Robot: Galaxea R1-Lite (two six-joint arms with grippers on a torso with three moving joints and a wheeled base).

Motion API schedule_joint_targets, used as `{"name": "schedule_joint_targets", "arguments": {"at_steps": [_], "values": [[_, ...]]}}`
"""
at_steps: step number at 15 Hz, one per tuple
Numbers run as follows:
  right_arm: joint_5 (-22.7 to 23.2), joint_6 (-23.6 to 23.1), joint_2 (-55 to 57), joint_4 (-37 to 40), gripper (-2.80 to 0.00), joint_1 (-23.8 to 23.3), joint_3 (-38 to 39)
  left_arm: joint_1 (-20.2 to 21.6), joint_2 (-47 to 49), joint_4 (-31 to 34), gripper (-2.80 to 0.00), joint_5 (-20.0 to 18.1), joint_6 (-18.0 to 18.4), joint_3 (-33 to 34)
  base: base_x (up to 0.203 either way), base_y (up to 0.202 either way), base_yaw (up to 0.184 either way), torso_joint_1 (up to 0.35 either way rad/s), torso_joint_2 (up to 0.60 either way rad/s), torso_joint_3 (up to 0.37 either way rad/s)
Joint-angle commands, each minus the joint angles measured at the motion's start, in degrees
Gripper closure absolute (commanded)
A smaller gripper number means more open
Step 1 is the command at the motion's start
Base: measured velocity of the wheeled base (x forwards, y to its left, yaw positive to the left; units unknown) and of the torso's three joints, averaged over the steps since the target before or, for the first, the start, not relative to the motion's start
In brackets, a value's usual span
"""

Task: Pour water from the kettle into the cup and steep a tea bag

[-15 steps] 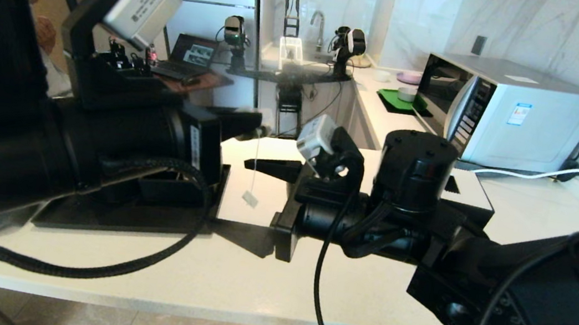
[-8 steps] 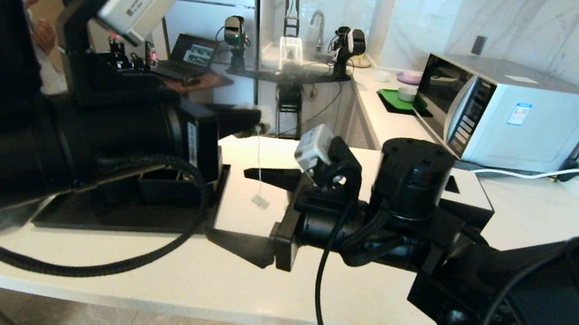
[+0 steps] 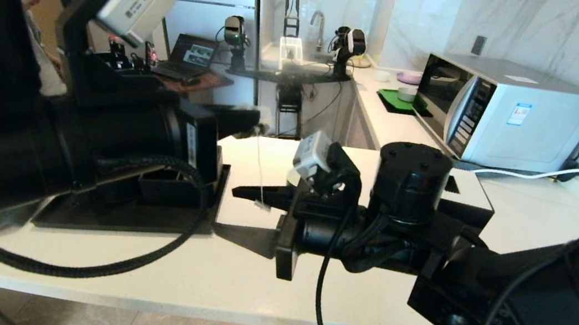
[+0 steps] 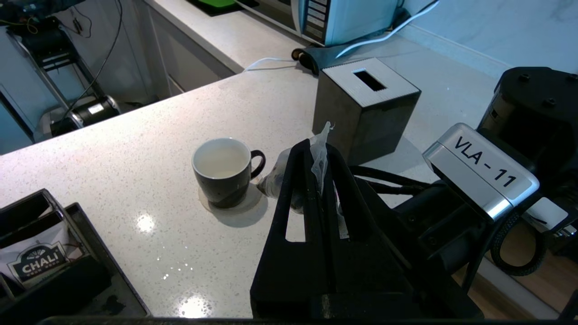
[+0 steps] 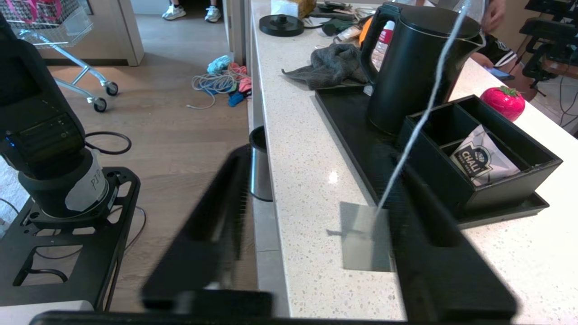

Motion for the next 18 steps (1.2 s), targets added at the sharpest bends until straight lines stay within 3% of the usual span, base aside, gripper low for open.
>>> {"name": "schedule_joint_targets", "arguments": {"at_steps": [1, 12, 18], "values": [[0.19, -0.09, -0.11, -0.31, 0.0, 0.0, 0.02, 0.0, 0.1, -0.15, 0.0, -0.02, -0.12, 0.09, 0.0, 0.0, 0.0, 0.0, 0.0, 0.0], [-0.16, -0.21, -0.38, -0.39, 0.0, 0.39, 0.76, -0.09, -0.4, -0.14, 0.0, 0.06, -0.04, 1.4, 0.0, 0.0, 0.0, 0.0, 0.0, 0.0], [-1.03, 0.08, -0.29, -0.08, 0.0, -2.58, -3.1, -2.02, -3.06, 0.3, 0.0, 0.31, 0.03, 5.54, 0.0, 0.0, 0.0, 0.0, 0.0, 0.0]]}}
